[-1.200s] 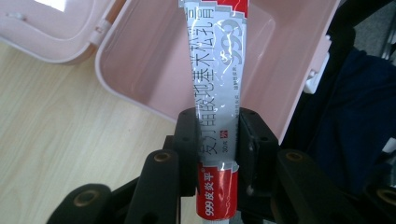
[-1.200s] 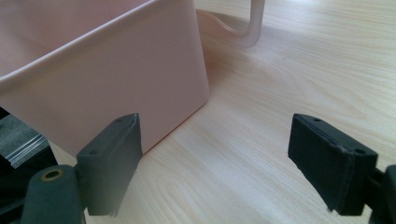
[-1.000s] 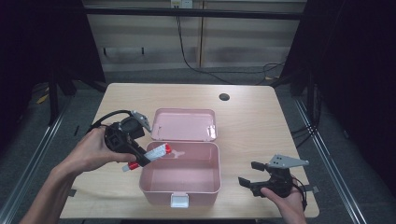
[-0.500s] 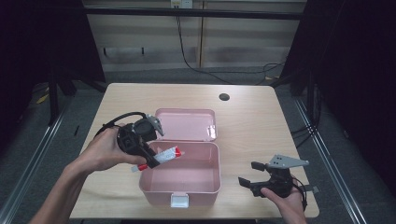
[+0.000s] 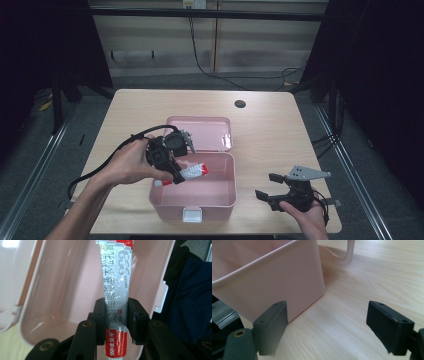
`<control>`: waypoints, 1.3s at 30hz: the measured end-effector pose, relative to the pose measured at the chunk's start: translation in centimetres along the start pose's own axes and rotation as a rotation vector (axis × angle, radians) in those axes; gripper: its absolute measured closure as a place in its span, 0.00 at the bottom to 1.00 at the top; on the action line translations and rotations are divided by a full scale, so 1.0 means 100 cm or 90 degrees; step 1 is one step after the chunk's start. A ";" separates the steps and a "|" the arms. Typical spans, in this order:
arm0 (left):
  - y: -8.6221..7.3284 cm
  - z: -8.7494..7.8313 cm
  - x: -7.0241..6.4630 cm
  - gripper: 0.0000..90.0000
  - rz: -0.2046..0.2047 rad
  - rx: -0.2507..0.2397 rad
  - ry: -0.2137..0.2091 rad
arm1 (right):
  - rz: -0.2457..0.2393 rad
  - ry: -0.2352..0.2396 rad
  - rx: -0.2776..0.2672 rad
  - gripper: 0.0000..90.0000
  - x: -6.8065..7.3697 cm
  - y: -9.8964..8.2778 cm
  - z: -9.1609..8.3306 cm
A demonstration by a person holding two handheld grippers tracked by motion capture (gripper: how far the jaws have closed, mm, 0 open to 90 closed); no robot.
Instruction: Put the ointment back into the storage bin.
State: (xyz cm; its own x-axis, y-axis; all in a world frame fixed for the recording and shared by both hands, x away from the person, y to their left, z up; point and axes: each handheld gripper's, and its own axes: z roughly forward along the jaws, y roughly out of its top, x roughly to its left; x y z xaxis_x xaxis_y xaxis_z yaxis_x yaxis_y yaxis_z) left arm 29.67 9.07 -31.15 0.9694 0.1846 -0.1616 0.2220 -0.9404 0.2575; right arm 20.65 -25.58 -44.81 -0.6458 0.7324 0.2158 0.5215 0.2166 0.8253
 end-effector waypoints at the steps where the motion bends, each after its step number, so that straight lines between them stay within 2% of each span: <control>1: 0.001 0.003 0.000 0.79 0.001 0.000 0.000 | 0.000 0.000 0.000 0.19 0.000 0.000 0.000; 3: 0.006 0.010 0.000 0.79 -0.001 -0.003 -0.011 | 0.001 0.001 0.001 0.19 0.000 0.000 0.000; 11: 0.012 0.021 0.000 0.78 0.004 0.004 -0.021 | 0.001 0.001 0.002 0.19 0.000 0.000 0.000; 17: 0.018 0.035 0.000 0.78 0.012 0.022 -0.031 | 0.002 0.002 0.003 0.19 0.000 0.000 0.000; 20: 0.020 0.040 0.000 0.78 0.015 0.022 -0.045 | 0.001 0.003 0.002 0.19 0.000 0.000 0.000; 24: 0.021 0.046 0.000 0.78 0.019 0.029 -0.044 | 0.000 0.003 0.005 0.19 0.000 0.000 0.001; 25: 0.021 0.049 -0.001 0.78 0.011 0.027 -0.047 | 0.000 0.003 0.005 0.19 0.000 0.000 0.001; 29: 0.021 0.057 -0.001 0.78 0.016 0.027 -0.057 | 0.001 0.004 0.014 0.19 0.000 -0.001 0.001; 31: 0.022 0.063 -0.001 0.78 0.021 0.039 -0.056 | -0.001 0.004 0.014 0.19 0.001 -0.001 0.002; 35: 0.022 0.067 -0.004 0.78 0.021 0.045 -0.062 | 0.001 0.004 0.015 0.19 0.000 -0.001 0.001; 37: 0.022 0.070 -0.004 0.78 0.032 0.057 -0.055 | 0.000 0.004 0.015 0.19 0.000 -0.001 0.001; 39: 0.022 0.073 -0.004 0.78 0.029 0.056 -0.059 | -0.001 0.004 0.015 0.19 0.000 -0.001 0.001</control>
State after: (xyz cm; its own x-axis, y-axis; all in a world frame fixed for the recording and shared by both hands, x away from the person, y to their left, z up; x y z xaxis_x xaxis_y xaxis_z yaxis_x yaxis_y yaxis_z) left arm 29.02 4.87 -37.45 0.9634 0.1182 -0.2407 0.1644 -0.9695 0.1819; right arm 20.65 -25.48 -44.95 -0.6496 0.7283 0.2182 0.5340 0.2328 0.8128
